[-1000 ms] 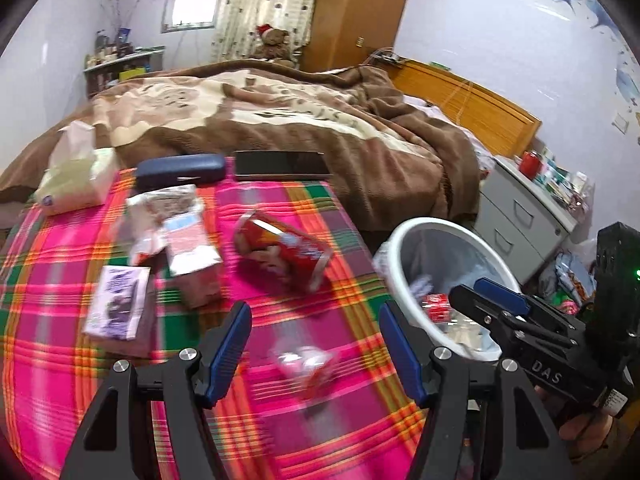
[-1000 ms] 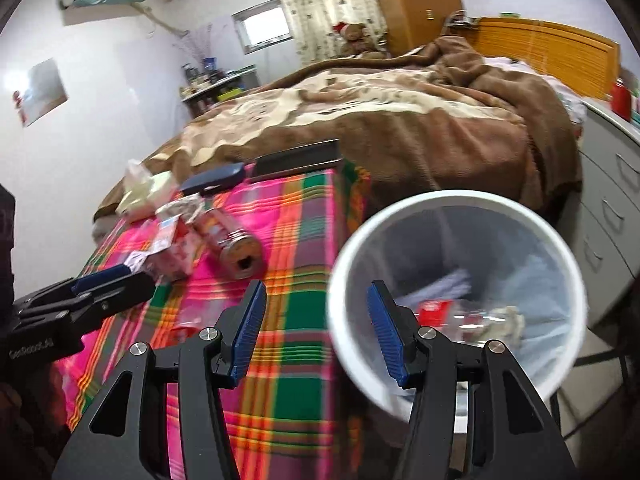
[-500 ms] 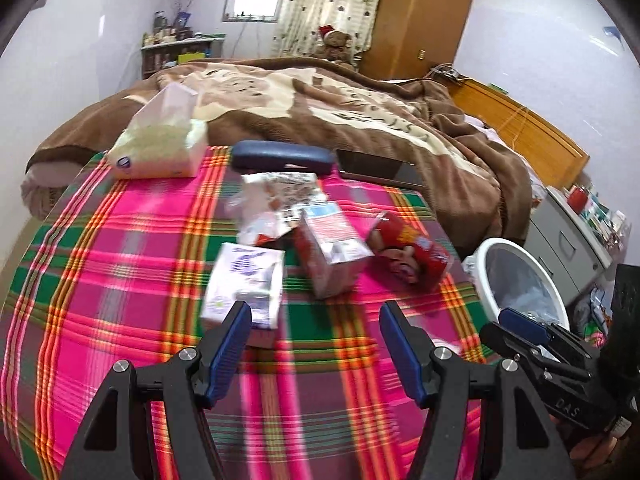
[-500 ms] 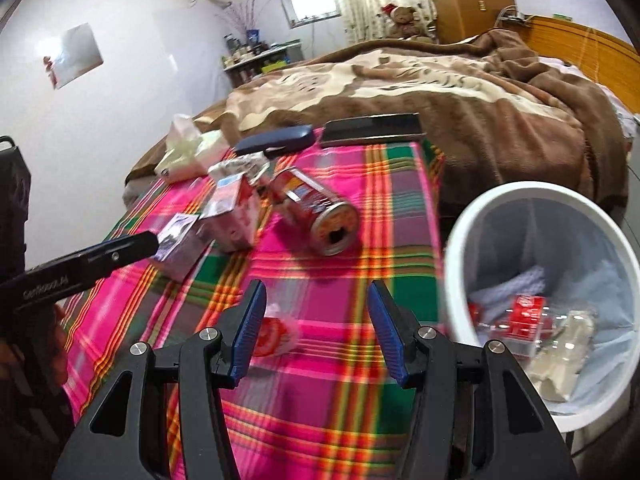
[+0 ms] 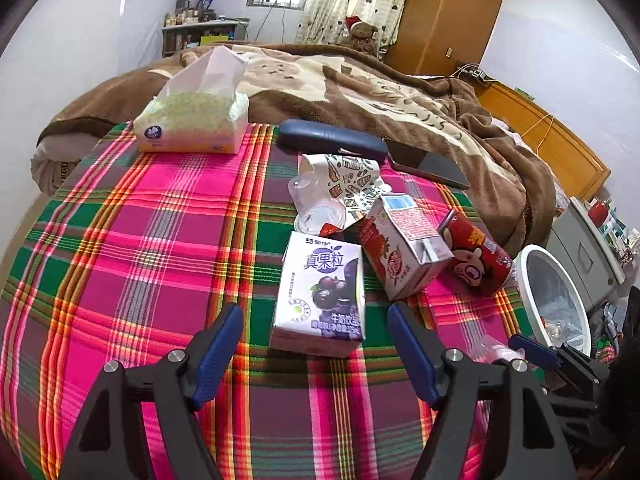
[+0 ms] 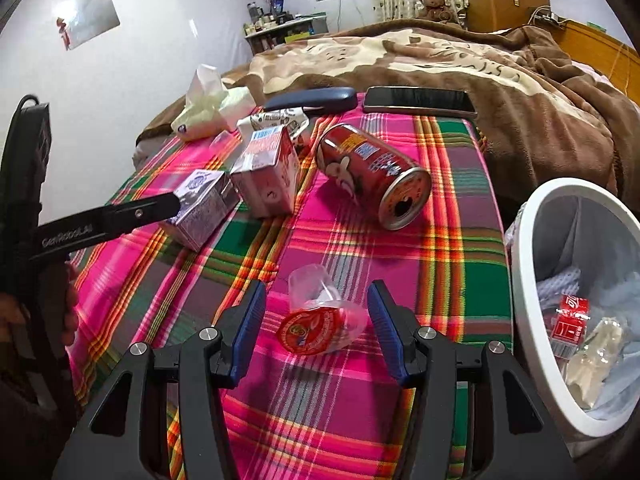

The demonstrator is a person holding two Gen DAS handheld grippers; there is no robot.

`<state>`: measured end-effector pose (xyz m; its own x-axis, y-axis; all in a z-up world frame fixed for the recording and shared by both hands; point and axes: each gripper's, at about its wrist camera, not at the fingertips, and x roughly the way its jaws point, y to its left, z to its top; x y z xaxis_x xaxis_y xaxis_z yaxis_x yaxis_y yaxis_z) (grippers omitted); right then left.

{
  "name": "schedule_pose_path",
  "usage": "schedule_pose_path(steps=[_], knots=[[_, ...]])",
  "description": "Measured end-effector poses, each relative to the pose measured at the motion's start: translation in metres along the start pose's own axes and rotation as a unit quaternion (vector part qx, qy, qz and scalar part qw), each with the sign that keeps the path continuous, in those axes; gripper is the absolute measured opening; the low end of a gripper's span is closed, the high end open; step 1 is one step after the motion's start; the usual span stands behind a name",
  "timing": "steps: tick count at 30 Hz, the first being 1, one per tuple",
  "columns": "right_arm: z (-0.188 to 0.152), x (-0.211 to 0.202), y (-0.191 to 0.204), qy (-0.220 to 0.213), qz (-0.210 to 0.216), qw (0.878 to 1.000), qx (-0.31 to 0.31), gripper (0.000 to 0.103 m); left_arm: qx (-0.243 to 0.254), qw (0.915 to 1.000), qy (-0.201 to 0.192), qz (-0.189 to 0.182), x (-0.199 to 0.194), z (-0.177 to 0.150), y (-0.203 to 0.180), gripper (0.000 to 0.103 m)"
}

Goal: Collect trash
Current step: 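Grasp the purple grape milk carton with the left gripper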

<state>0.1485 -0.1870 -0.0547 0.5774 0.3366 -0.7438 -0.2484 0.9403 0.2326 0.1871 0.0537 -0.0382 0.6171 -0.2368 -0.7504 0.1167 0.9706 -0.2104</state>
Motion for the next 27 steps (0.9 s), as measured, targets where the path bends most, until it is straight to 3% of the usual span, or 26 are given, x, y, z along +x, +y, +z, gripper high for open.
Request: schedule_pose_path(steps=[10, 24, 27], knots=[[-0.004, 0.014, 0.006, 0.026, -0.012, 1.000, -0.012, 0.054, 0.009, 0.9997, 0.022, -0.008, 0.026, 0.006, -0.002, 0.075], [-0.002, 0.018, 0.013, 0.029, -0.033, 0.998, -0.045, 0.054, 0.009, 0.9994, 0.034, -0.004, 0.050, 0.008, -0.002, 0.075], [-0.002, 0.018, 0.014, 0.029, -0.037, 0.998, -0.046, 0.050, 0.013, 0.9994, 0.031, 0.001, 0.049, 0.008, -0.003, 0.066]])
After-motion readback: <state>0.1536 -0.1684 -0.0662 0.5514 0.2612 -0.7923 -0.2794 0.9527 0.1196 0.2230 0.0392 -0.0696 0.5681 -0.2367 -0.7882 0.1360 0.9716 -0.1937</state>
